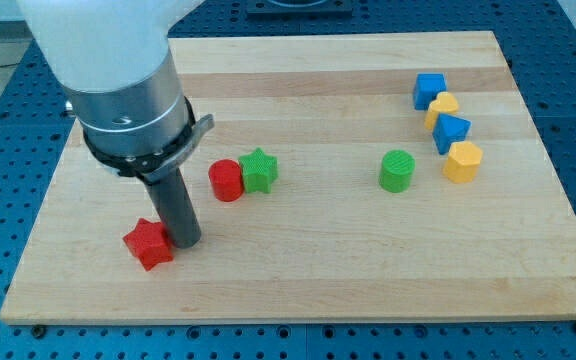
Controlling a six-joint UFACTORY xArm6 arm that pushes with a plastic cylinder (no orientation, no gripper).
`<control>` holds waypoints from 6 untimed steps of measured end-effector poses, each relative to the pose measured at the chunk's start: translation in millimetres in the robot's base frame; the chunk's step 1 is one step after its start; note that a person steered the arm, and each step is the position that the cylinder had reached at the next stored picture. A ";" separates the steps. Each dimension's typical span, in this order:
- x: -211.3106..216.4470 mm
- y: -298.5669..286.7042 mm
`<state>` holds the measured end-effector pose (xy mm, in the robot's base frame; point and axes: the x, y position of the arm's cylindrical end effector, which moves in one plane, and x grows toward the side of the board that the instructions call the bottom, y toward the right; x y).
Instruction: Move your hand to the bottom of the red circle
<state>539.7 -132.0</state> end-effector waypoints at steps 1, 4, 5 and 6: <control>12.9 -23.4; 30.7 -66.6; 16.9 -15.8; -15.1 76.8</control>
